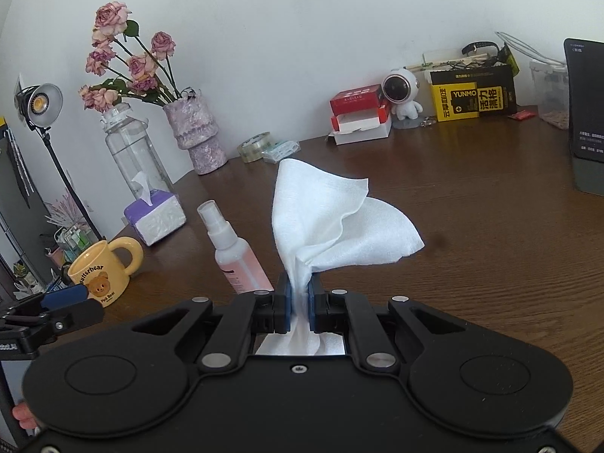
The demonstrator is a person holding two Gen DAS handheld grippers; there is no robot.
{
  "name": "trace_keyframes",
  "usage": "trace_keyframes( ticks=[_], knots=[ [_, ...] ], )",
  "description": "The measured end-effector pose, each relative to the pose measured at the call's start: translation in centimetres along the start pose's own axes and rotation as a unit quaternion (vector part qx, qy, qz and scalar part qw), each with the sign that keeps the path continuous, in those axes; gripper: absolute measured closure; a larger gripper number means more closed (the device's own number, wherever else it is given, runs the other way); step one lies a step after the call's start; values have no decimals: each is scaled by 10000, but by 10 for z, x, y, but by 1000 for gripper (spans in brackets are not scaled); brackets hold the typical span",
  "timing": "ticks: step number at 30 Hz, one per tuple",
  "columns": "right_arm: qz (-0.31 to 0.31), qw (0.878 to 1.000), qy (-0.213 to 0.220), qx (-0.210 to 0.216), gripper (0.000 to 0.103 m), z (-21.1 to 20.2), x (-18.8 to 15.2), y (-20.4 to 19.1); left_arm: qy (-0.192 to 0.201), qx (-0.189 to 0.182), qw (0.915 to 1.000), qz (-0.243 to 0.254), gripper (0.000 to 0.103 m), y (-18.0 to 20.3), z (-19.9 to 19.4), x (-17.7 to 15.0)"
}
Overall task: Clean container
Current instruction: 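Open the left gripper and withdraw it from the standing pink bottle, then lower the white tissue onto the desk and open the right gripper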
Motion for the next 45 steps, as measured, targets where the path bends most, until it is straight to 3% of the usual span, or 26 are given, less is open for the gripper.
trace_keyframes(
  ticks=[11, 23, 29, 31, 35, 37, 45],
  knots=[
    [-25, 9988, -327, -374, 93, 44, -1, 12, -85, -27, 10000, 28, 0, 1, 2, -2],
    [-18, 9971, -514, -562, 92, 52, -12, 17, -184, 58, 9998, 47, 0, -2, 10, -3],
    [-89, 9963, -537, -660, 73, 53, -11, 22, -209, 19, 9998, 66, 0, 2, 12, -4],
    [-96, 9964, -512, -675, 53, 51, -11, 21, -212, 5, 9997, 75, 0, 3, 12, -4],
    [-151, 9967, -399, -685, 34, 42, -11, 19, -214, -11, 9997, 88, 0, 4, 12, -3],
    [-179, 9969, -340, -692, 1, 37, -10, 18, -218, -19, 9997, 93, 0, 4, 12, -3],
    [-281, 9967, -182, -740, 0, 18, -10, 14, -228, -63, 9996, 141, 0, 12, 13, -4]
  ],
)
Point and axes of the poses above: each gripper's, at about its wrist camera, not at the fingertips, and z roughly the way its jaws point, y to its right, x to its top, the point moved 6 cm from there along z, roughly the way its jaws point, and after that the axes turned 4 degrees about -x, right-handed, at the moved point
